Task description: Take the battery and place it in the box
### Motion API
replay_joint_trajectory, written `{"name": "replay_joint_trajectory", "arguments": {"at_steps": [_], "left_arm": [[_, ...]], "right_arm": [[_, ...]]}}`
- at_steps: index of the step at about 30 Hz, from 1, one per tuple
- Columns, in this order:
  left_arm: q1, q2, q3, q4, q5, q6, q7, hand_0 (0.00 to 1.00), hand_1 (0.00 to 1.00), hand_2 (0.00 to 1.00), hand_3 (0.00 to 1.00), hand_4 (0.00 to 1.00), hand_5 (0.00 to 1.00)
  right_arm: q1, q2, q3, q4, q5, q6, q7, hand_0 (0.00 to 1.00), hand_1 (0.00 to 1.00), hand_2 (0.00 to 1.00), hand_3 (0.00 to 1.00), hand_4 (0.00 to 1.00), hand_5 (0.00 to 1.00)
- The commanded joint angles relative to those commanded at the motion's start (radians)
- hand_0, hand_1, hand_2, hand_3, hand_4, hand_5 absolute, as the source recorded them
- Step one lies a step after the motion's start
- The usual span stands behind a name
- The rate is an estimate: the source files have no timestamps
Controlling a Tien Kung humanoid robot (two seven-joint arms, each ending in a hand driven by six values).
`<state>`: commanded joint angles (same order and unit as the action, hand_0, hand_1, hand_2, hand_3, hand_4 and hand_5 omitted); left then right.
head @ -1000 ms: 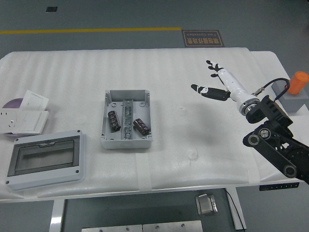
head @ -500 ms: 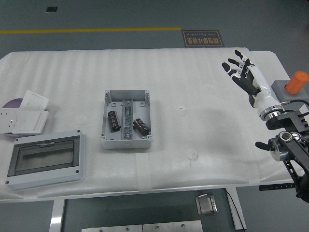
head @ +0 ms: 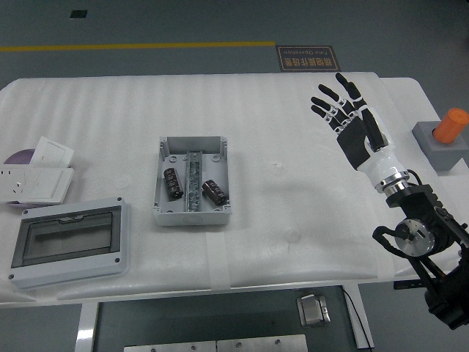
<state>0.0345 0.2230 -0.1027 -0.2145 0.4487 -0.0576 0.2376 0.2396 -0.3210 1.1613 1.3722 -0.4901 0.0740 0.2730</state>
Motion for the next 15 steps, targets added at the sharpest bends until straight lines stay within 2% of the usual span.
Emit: {"name": "replay_joint_trajectory", "arguments": {"at_steps": [4,5,10,11,15], "left_arm": [[-0.001,0.001,0.004,0.001,-0.008,0.000,0.001,0.683,0.697,0.547,0.600,0.566,0.479],[-0.003,0.001,0.010,0.001,-0.010,0.000,0.001,0.683,0.697,0.550,0.602,0.578,0.465],[-0.018,0.011,0.041,0.004,-0.025,-0.001,0.005,0.683,0.697,0.550,0.602,0.578,0.465],[-0.019,0.013,0.043,0.004,-0.027,-0.002,0.007,0.685,0.697,0.551,0.602,0.582,0.444],[-0.027,0.019,0.052,0.008,-0.044,-0.015,0.022,0.685,0.697,0.551,0.602,0.582,0.444]], "right_arm": [[-0.004,-0.005,0.011,-0.012,0.088,-0.013,0.013,0.796,0.714,0.774,0.923,0.885,0.636],[-0.005,-0.007,0.014,-0.015,0.103,-0.015,0.014,0.712,0.699,0.760,0.848,0.920,0.716],[-0.018,-0.020,0.038,-0.029,0.133,-0.019,0.018,0.712,0.699,0.760,0.848,0.920,0.716],[-0.020,-0.022,0.042,-0.031,0.134,-0.018,0.018,0.687,0.695,0.749,0.857,0.961,0.833],[-0.021,-0.030,0.053,-0.044,0.131,-0.020,0.013,0.687,0.695,0.749,0.857,0.961,0.833]]}}
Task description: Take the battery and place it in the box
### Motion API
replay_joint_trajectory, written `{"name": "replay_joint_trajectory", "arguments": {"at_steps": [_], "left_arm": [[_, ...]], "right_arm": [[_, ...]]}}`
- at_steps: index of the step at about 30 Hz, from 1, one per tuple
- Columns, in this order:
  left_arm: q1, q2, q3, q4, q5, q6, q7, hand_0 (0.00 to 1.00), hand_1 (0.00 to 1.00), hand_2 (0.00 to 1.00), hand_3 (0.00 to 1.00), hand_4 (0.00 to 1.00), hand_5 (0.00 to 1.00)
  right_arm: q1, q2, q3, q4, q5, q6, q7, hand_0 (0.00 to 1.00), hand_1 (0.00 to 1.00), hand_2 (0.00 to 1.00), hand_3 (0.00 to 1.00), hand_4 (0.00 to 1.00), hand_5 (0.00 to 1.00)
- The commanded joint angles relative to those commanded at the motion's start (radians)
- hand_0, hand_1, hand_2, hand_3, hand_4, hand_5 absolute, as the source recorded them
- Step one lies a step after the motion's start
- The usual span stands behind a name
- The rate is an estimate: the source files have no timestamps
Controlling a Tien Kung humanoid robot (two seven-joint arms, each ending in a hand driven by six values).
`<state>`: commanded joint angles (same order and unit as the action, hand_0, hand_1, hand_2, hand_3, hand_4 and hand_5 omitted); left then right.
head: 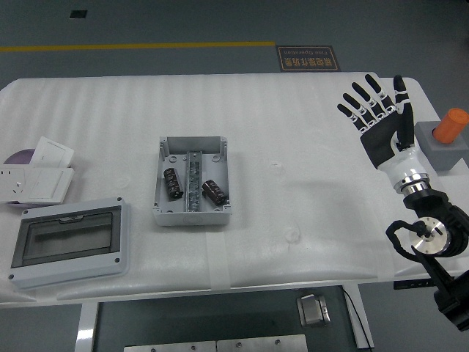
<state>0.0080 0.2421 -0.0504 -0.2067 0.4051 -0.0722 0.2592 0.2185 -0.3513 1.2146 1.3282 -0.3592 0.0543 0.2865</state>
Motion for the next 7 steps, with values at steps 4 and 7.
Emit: {"name": "replay_joint_trajectory", "arguments": {"at_steps": [4,7], "left_arm": [[-0.009,0.005,0.012,0.008,-0.026,-0.013,0.012,0.686,0.699,0.555,0.602,0.590,0.436],[-0.023,0.013,0.004,0.013,-0.023,-0.019,0.016,0.686,0.699,0.555,0.602,0.590,0.436]], "right_arm": [[0.010,-0.007,-0.014,-0.025,0.001,-0.006,-0.009,0.696,0.704,0.760,0.843,0.968,0.849],[0.009,-0.005,-0.023,-0.046,0.008,-0.012,-0.009,0.696,0.704,0.760,0.843,0.968,0.849]]}}
